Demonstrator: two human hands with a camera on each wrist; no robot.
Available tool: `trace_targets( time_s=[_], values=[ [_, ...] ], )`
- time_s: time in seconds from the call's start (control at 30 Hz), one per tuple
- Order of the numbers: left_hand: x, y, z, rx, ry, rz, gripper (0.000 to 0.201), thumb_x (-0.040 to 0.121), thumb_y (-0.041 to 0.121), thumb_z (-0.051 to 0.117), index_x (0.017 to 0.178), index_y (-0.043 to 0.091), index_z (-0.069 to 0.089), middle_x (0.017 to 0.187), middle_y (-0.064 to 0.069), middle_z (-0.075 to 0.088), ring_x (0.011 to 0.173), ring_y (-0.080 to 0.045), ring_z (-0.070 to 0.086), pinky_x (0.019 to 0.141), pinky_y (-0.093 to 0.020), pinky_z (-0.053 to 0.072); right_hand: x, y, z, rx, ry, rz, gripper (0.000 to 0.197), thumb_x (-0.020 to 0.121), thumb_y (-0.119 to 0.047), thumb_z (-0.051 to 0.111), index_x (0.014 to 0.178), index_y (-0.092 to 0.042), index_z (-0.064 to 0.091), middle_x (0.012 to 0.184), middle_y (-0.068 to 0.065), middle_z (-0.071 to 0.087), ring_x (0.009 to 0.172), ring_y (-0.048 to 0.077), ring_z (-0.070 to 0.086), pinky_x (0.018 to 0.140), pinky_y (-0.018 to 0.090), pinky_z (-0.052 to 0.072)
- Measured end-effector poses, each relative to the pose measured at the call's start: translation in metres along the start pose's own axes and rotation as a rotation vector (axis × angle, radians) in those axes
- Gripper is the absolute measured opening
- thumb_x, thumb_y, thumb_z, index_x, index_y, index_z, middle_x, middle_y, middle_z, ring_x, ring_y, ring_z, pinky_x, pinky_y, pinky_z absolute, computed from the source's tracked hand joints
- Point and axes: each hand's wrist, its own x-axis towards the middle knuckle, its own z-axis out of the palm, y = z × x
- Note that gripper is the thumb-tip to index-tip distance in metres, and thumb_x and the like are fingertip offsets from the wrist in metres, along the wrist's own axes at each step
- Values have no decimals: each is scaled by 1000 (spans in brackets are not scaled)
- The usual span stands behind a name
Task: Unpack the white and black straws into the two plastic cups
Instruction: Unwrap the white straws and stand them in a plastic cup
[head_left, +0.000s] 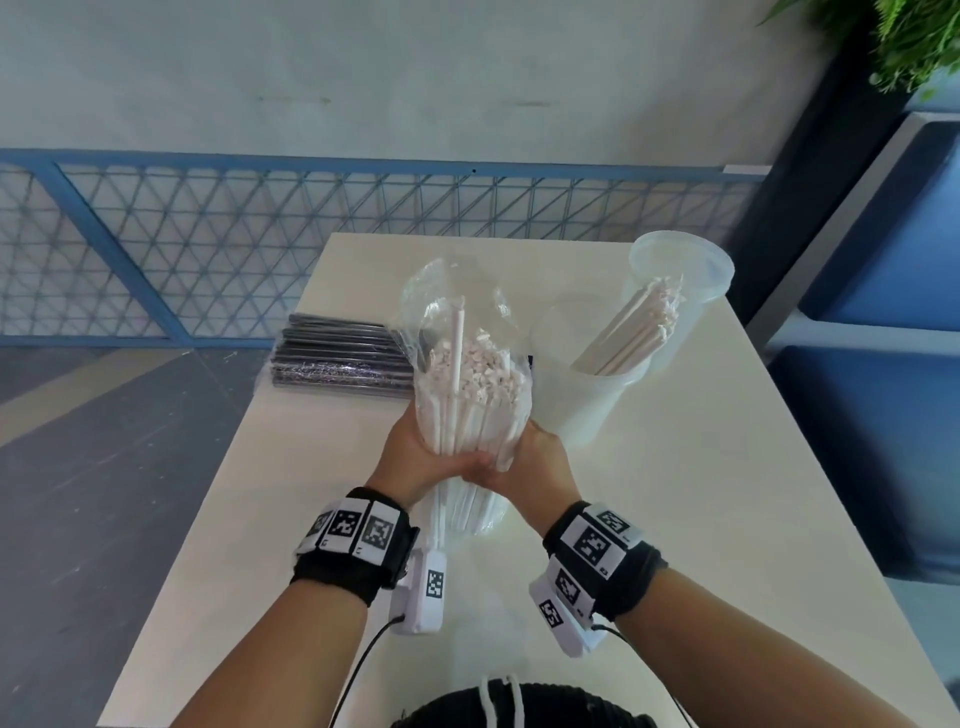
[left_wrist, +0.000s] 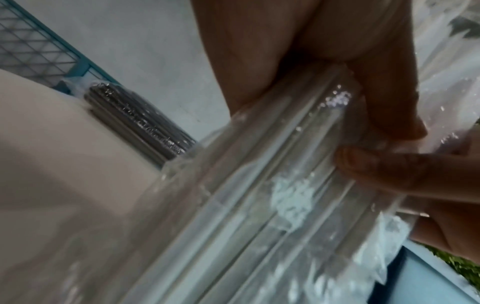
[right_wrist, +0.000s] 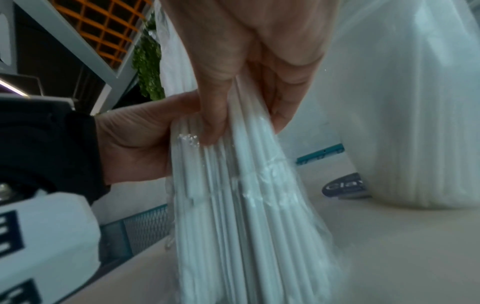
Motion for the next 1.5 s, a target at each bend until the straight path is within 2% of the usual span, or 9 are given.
trace_targets(
  time_s=[0.2, 0.37, 0.53, 0.67, 0.83, 0.93, 1.17, 1.37, 1.5],
  values=[
    [-3, -12, 6, -24, -3, -41, 77, 32, 33, 89, 104, 23, 63, 102, -2, 71, 101, -19, 66, 89, -48, 53, 4, 9, 16, -96, -58, 91, 66, 78, -45, 67, 130, -10, 43, 122, 4, 58, 115, 14, 53, 70, 11, 36],
    [-8, -17, 10, -49, -28, -29, 75, 37, 27, 90, 106, 26, 61, 102, 2, 71, 101, -14, 66, 90, -47, 53, 3, 15, 27, -2, -71, 145, 65, 76, -38, 72, 129, -11, 47, 124, 7, 58, 119, 18, 52, 98, 24, 41],
    [-3, 0, -6, -68, -141, 21, 98, 38, 40, 91, 124, 31, 45, 121, 3, 61, 116, -15, 57, 94, -36, 50, -2, 27, 35, 236, -20, 203, 52, 67, -27, 82, 107, -4, 58, 95, 5, 65, 84, 19, 62, 69, 17, 49],
    [7, 13, -3, 5, -59, 67, 100, 37, 48, 89, 124, 20, 49, 121, -5, 62, 116, -24, 57, 101, -50, 44, -6, 29, 36, 264, -14, 200, 50, 69, -26, 80, 106, -2, 56, 72, -10, 50, 72, 13, 52, 53, 9, 39],
    [7, 9, 3, 62, -31, 85, 94, 42, 41, 90, 124, 17, 51, 116, -1, 66, 110, -18, 62, 97, -48, 48, -7, 35, 21, 144, -131, 83, 75, 69, -40, 78, 127, -6, 46, 110, 2, 60, 100, 18, 57, 76, 15, 43],
    [7, 8, 1, 60, -23, 80, 96, 41, 37, 91, 125, 19, 49, 114, 0, 67, 107, -15, 63, 95, -46, 50, -9, 25, -5, 392, 147, -69, 96, 64, -58, 72, 140, -15, 30, 139, -2, 44, 124, 10, 44, 102, 24, 39],
    [7, 9, 2, 56, -34, 72, 107, 36, 38, 90, 131, 23, 43, 120, 5, 62, 112, -11, 59, 97, -45, 48, 1, 1, -33, 396, 376, -123, 58, 79, -36, 69, 128, -16, 47, 115, -12, 48, 105, -3, 43, 79, -7, 30],
    [7, 8, -4, 11, -39, 61, 103, 38, 32, 90, 128, 32, 42, 121, 8, 61, 114, -8, 58, 100, -45, 46, 6, -1, -28, 455, 197, -86, 35, 80, -39, 67, 108, -19, 59, 100, 5, 70, 92, 19, 65, 86, 41, 52],
    [7, 9, -4, 4, -63, 63, 102, 41, 26, 91, 130, 28, 41, 121, 4, 63, 112, -10, 60, 97, -44, 48, 11, 6, -25, 422, 136, -73, 38, 74, -34, 73, 99, -8, 59, 94, 14, 69, 87, 30, 65, 80, 46, 52]
  ],
)
